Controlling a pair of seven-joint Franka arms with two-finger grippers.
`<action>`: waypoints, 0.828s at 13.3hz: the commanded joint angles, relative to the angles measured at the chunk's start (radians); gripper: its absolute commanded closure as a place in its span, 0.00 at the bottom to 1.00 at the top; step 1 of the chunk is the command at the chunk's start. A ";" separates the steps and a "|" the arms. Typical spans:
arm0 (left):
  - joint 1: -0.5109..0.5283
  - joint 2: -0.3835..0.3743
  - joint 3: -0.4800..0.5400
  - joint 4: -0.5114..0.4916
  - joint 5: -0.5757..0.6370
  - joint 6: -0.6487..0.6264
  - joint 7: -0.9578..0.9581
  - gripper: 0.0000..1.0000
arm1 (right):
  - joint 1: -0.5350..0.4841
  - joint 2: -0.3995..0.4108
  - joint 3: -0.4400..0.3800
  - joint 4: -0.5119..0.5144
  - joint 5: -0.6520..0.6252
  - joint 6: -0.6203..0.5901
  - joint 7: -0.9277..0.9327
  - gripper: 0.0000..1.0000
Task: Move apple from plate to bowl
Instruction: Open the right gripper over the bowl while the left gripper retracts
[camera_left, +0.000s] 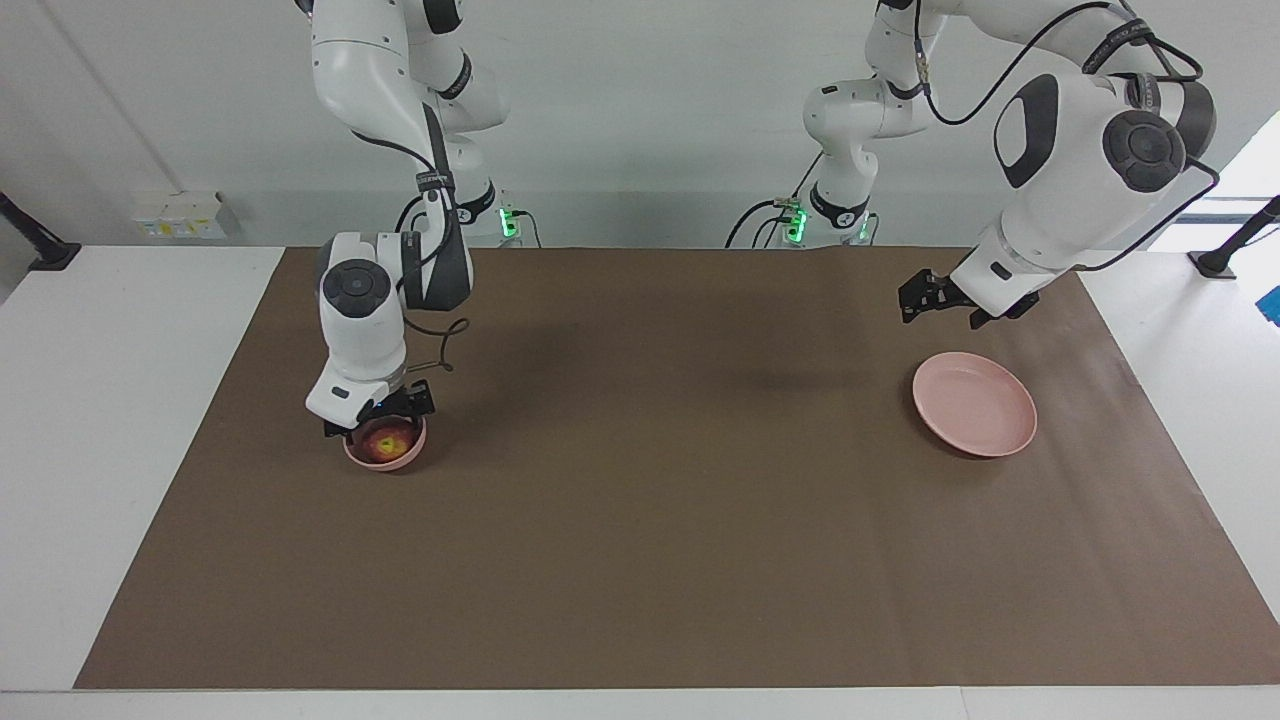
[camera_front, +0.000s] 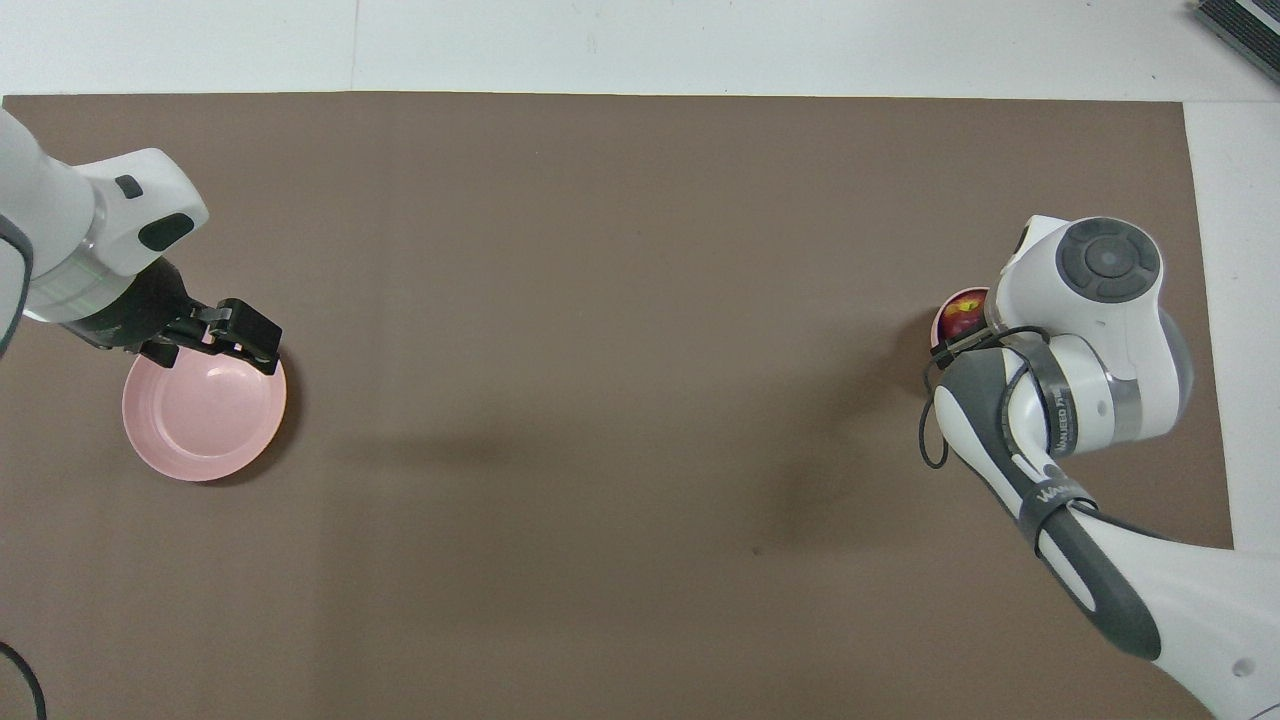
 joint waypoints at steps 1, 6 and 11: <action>-0.134 -0.050 0.161 0.020 -0.002 -0.056 0.027 0.00 | -0.009 -0.006 0.008 0.015 -0.014 -0.010 0.047 0.00; -0.125 -0.138 0.175 0.007 -0.002 -0.154 0.033 0.00 | -0.008 -0.067 0.010 0.074 0.029 -0.127 0.044 0.00; -0.080 -0.138 0.180 0.021 -0.007 -0.119 0.028 0.00 | -0.011 -0.168 0.006 0.152 0.171 -0.268 0.049 0.00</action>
